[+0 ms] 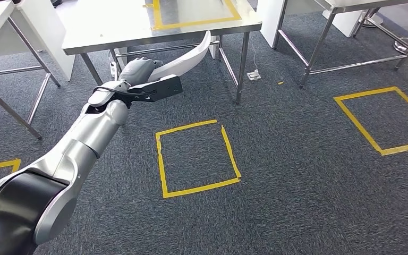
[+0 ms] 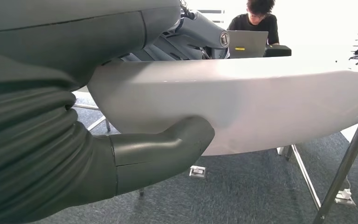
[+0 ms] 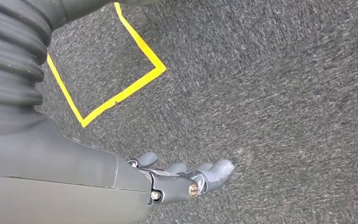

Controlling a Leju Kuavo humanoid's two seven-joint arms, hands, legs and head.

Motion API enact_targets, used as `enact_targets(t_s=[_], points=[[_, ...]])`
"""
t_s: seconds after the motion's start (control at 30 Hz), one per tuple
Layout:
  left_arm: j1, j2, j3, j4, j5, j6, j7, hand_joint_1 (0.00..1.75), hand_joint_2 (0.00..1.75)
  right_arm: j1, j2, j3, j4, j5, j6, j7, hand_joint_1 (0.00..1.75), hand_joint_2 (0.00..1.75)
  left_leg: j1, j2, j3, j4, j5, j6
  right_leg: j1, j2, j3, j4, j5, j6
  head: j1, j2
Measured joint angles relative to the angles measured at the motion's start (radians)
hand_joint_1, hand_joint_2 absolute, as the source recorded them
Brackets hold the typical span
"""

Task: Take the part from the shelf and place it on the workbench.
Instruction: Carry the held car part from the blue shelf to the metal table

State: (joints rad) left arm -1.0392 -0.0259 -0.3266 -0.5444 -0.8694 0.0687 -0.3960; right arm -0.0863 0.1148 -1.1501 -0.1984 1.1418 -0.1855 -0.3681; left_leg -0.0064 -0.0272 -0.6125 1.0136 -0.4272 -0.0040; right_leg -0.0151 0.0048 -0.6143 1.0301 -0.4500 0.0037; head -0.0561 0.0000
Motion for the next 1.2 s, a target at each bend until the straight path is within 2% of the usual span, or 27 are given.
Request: enact_targets(t_s=[0.2,0.33,0.43,0.5,0.57,0.6,0.63,0.67,0.7,0.73,0.77,0.8,0.87,0.9,0.97,1.0,1.07,1.1,1.13,1.17,1.2], points=[[0.0,0.0,-0.001,0.0,0.0,-0.001,0.0,1.57,1.75,0.0,0.0,0.0,0.0,0.0,0.0,0.0,0.0,1.75,-0.001,0.0,-0.003,0.004,-0.002,0.003,-0.002,0.0,0.0,-0.003,0.002,0.003,0.0,0.0],[-0.005,0.0,-0.001,0.0,0.0,-0.01,0.003,1.57,1.75,-0.001,0.002,0.0,0.0,0.0,0.0,0.003,0.0,1.75,-0.005,0.0,-0.007,0.01,-0.008,0.017,-0.006,-0.001,0.001,-0.007,0.002,0.012,-0.001,0.0],[-0.014,-0.003,-0.002,-0.004,0.0,-0.015,0.006,1.57,1.75,-0.002,0.001,0.0,0.0,-0.001,-0.001,0.004,0.0,1.75,0.004,0.001,0.008,-0.012,0.0,0.027,-0.001,-0.002,-0.001,0.006,-0.01,0.021,0.001,0.0],[-0.021,-0.007,-0.003,-0.005,0.0,-0.016,0.007,1.57,1.75,-0.002,0.001,0.0,0.0,-0.001,-0.001,0.004,0.0,1.75,0.011,0.004,0.02,-0.025,0.004,0.032,-0.003,-0.001,-0.043,0.094,-0.055,0.027,0.004,0.0],[-0.023,-0.008,-0.003,-0.004,0.0,-0.017,0.007,1.57,1.75,-0.001,0.001,0.0,0.0,-0.002,-0.001,0.005,0.0,1.75,0.013,0.005,0.021,-0.023,-0.001,0.033,-0.008,-0.001,-0.112,0.223,-0.105,0.035,0.006,0.0],[-0.021,-0.009,-0.003,-0.003,0.0,-0.019,0.007,1.57,1.75,0.0,0.001,0.0,0.0,-0.002,0.0,0.005,0.0,1.75,0.015,0.004,0.021,-0.02,-0.005,0.03,-0.011,-0.002,-0.135,0.259,-0.109,0.039,0.006,0.0],[-0.02,-0.009,-0.003,-0.003,0.0,-0.021,0.007,1.57,1.75,0.0,0.001,0.0,0.0,-0.002,0.0,0.005,0.0,1.75,0.017,0.003,0.021,-0.014,-0.01,0.026,-0.015,-0.002,-0.138,0.255,-0.093,0.043,0.006,0.0],[-0.019,-0.01,-0.004,-0.003,0.0,-0.023,0.008,1.57,1.75,0.0,0.001,0.0,0.0,-0.002,0.0,0.005,0.0,1.75,0.021,0.001,0.022,-0.007,-0.017,0.021,-0.019,-0.002,-0.121,0.212,-0.062,0.048,0.006,0.0],[-0.019,-0.01,-0.004,-0.004,0.0,-0.025,0.009,1.57,1.75,0.0,0.001,0.0,0.0,-0.002,0.0,0.005,0.0,1.75,0.025,0.0,0.022,0.003,-0.026,0.013,-0.023,-0.002,-0.09,0.142,-0.027,0.054,0.007,0.0],[-0.02,-0.01,-0.004,-0.005,0.0,-0.026,0.01,1.57,1.75,0.0,0.003,0.0,0.0,-0.002,0.0,0.004,0.0,1.75,0.026,-0.001,0.02,0.014,-0.036,0.004,-0.025,0.001,-0.059,0.083,-0.005,0.058,0.009,0.0],[-0.02,-0.011,-0.004,-0.006,0.0,-0.026,0.01,1.57,1.75,0.0,0.004,0.0,0.0,-0.002,0.0,0.004,0.0,1.75,0.026,-0.003,0.018,0.023,-0.044,-0.004,-0.026,0.003,-0.039,0.043,0.004,0.054,0.011,0.0],[-0.021,-0.011,-0.004,-0.007,0.0,-0.027,0.01,1.57,1.75,0.0,0.006,0.0,0.0,-0.002,0.0,0.005,0.0,1.75,0.024,-0.005,0.016,0.027,-0.052,-0.012,-0.025,0.006,-0.028,0.025,0.002,0.046,0.012,0.0],[-0.021,-0.011,-0.004,-0.008,0.0,-0.028,0.011,1.57,1.75,0.0,0.007,0.0,0.0,-0.002,0.0,0.005,0.0,1.75,0.023,-0.009,0.019,0.025,-0.059,-0.023,-0.022,0.006,-0.026,0.029,-0.012,0.022,0.012,0.0],[-0.02,-0.01,-0.004,-0.01,0.0,-0.028,0.011,1.57,1.75,0.001,0.008,0.0,0.0,-0.002,0.0,0.005,0.0,1.75,0.024,-0.008,0.023,0.024,-0.063,-0.028,-0.023,0.005,-0.021,0.027,-0.016,0.014,0.01,0.0],[-0.022,-0.01,-0.005,-0.012,0.0,-0.028,0.013,1.57,1.75,0.0,0.008,0.0,0.0,-0.001,0.0,0.003,0.0,1.75,0.025,0.004,0.008,0.066,-0.082,-0.035,-0.023,0.003,-0.004,0.024,-0.025,-0.002,0.006,0.0],[-0.022,-0.009,-0.005,-0.013,0.0,-0.027,0.014,1.57,1.75,0.001,0.008,0.0,0.0,-0.001,0.0,0.003,0.0,1.75,0.025,0.011,-0.019,0.12,-0.102,-0.036,-0.022,0.002,0.005,0.023,-0.031,-0.008,0.003,0.0],[-0.019,-0.007,-0.006,-0.011,0.0,-0.028,0.014,1.57,1.75,0.001,0.008,0.0,0.0,-0.001,0.0,0.003,0.0,1.75,0.024,0.018,-0.106,0.26,-0.142,-0.035,-0.018,0.001,0.022,0.022,-0.046,-0.015,0.001,0.0],[-0.015,-0.005,-0.006,-0.01,0.0,-0.028,0.014,1.57,1.75,0.002,0.008,0.0,0.0,-0.001,0.0,0.003,0.0,1.75,0.024,0.018,-0.144,0.307,-0.143,-0.033,-0.016,0.001,0.032,0.022,-0.055,-0.017,0.001,0.0],[-0.01,-0.003,-0.006,-0.009,0.0,-0.029,0.015,1.57,1.75,0.004,0.008,0.0,0.0,-0.001,0.0,0.003,0.0,1.75,0.023,0.018,-0.166,0.317,-0.122,-0.029,-0.013,0.001,0.044,0.022,-0.065,-0.018,0.001,0.0],[-0.007,-0.001,-0.006,-0.009,0.0,-0.029,0.015,1.57,1.75,0.005,0.008,0.0,0.0,-0.001,0.0,0.003,0.0,1.75,0.022,0.018,-0.168,0.288,-0.08,-0.023,-0.011,0.001,0.058,0.022,-0.075,-0.018,0.0,0.0],[-0.006,0.0,-0.006,-0.009,0.0,-0.03,0.015,1.57,1.75,0.005,0.008,0.0,0.0,-0.001,0.0,0.003,0.0,1.75,0.019,0.019,-0.153,0.223,-0.024,-0.014,-0.008,0.001,0.074,0.021,-0.087,-0.017,0.0,0.0]])
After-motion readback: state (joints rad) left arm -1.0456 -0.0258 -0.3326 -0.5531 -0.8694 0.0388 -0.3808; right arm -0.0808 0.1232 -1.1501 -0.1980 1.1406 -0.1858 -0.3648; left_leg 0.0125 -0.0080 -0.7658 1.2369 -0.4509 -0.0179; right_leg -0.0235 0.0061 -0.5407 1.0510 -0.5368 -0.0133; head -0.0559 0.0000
